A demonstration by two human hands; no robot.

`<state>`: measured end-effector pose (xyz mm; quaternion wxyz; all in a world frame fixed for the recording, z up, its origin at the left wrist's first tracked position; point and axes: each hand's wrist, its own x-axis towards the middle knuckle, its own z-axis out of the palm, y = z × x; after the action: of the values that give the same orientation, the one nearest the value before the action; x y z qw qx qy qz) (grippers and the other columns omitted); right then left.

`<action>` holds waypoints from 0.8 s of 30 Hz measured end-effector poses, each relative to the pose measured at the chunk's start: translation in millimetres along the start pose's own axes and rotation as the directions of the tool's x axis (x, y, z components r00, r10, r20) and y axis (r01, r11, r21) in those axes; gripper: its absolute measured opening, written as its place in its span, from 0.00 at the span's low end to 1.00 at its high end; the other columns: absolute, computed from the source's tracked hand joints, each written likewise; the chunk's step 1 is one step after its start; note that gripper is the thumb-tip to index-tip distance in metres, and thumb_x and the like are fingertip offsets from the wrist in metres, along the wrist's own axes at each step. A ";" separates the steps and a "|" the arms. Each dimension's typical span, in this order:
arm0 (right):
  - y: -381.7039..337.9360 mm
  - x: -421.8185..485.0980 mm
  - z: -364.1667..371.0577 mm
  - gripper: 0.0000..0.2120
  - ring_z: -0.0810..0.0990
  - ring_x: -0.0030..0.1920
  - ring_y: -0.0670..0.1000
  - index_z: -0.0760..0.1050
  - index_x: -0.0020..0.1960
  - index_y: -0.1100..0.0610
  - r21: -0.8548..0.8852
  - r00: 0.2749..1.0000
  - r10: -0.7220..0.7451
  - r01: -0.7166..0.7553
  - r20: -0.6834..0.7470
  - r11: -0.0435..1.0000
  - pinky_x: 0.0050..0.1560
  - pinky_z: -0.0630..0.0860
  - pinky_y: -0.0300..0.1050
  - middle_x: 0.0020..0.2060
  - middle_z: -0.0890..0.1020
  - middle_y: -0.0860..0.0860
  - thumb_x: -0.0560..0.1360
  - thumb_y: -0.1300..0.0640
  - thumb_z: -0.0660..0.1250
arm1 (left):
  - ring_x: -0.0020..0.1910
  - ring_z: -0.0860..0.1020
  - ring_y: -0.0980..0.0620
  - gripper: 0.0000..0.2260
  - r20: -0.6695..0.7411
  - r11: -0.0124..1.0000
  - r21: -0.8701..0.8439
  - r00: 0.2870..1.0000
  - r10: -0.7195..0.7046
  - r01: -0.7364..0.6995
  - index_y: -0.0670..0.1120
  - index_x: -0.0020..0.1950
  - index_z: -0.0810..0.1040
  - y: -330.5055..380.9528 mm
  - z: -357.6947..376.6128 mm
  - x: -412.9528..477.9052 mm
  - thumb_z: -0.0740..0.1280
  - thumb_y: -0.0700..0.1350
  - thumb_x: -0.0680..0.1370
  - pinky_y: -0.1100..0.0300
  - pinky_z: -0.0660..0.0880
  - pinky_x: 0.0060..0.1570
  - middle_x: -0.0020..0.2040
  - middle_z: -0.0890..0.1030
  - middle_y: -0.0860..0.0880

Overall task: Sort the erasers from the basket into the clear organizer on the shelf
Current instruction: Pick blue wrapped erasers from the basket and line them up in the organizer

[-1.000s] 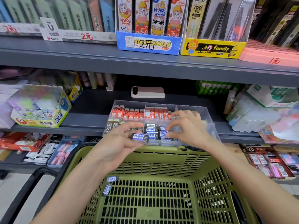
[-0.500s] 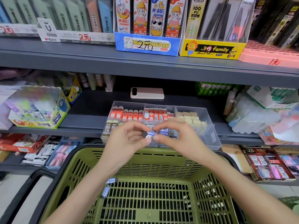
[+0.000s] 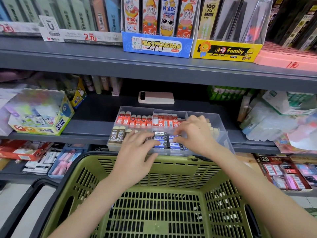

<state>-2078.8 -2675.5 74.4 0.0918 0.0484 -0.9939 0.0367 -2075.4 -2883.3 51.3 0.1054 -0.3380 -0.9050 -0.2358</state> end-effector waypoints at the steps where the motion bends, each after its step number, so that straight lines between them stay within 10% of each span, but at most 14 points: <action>1: -1.4 1.0 1.6 0.07 0.70 0.48 0.49 0.81 0.46 0.47 0.014 1.000 0.013 -0.013 0.008 1.000 0.42 0.50 0.43 0.43 0.82 0.43 0.71 0.46 0.69 | 0.57 0.79 0.43 0.13 -0.011 1.000 0.008 1.000 0.009 -0.009 0.45 0.51 0.83 -1.5 1.0 -1.1 0.77 0.41 0.68 0.44 0.64 0.65 0.55 0.81 0.45; 10: -9.5 -10.0 -0.8 0.08 0.72 0.52 0.50 0.81 0.50 0.47 0.083 0.998 0.065 -0.063 -0.021 0.995 0.53 0.57 0.44 0.49 0.81 0.43 0.72 0.48 0.68 | 0.56 0.78 0.43 0.09 -0.154 0.996 -0.003 0.984 0.085 -0.086 0.43 0.47 0.83 -7.5 -1.7 -19.0 0.75 0.36 0.68 0.44 0.69 0.63 0.53 0.81 0.44; 13: -20.2 -32.5 -11.9 0.05 0.73 0.51 0.50 0.82 0.46 0.52 0.344 0.983 0.086 -0.025 -0.163 0.939 0.55 0.60 0.43 0.45 0.81 0.44 0.72 0.53 0.71 | 0.53 0.77 0.46 0.05 -0.186 0.996 -0.012 0.979 0.086 -0.090 0.44 0.46 0.83 -13.9 -5.5 -35.8 0.70 0.38 0.71 0.53 0.70 0.57 0.51 0.81 0.46; 19: -51.2 -116.6 14.3 0.03 0.75 0.39 0.41 0.80 0.46 0.53 0.748 0.998 -0.003 -0.042 0.059 0.662 0.40 0.72 0.35 0.37 0.79 0.43 0.73 0.56 0.69 | 0.50 0.78 0.46 0.09 0.177 0.995 -0.063 0.981 0.084 -0.074 0.45 0.48 0.83 -21.5 12.1 -90.9 0.76 0.39 0.69 0.50 0.77 0.50 0.48 0.81 0.48; 21: -52.9 -141.9 45.6 0.06 0.78 0.41 0.43 0.79 0.49 0.54 0.552 0.889 -0.049 -0.239 0.456 0.799 0.45 0.76 0.39 0.40 0.79 0.44 0.75 0.53 0.68 | 0.56 0.75 0.48 0.10 0.341 0.993 -0.070 0.933 0.118 -0.100 0.48 0.54 0.82 -18.7 21.6 -105.8 0.73 0.45 0.73 0.50 0.74 0.57 0.54 0.79 0.50; 24: -42.0 -179.9 94.3 0.16 0.78 0.52 0.51 0.74 0.58 0.58 0.043 0.514 0.063 -0.191 0.855 0.981 0.55 0.77 0.45 0.51 0.78 0.50 0.75 0.50 0.66 | 0.64 0.68 0.51 0.13 0.520 0.989 -0.087 0.841 0.150 -0.122 0.52 0.62 0.78 -15.4 37.5 -121.8 0.64 0.52 0.78 0.53 0.67 0.65 0.62 0.74 0.51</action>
<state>-1915.4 -2708.9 -48.9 -0.4107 -0.0069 -0.9082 0.0804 -1995.5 -2943.3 -29.3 -0.1376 -0.4553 -0.8669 -0.1490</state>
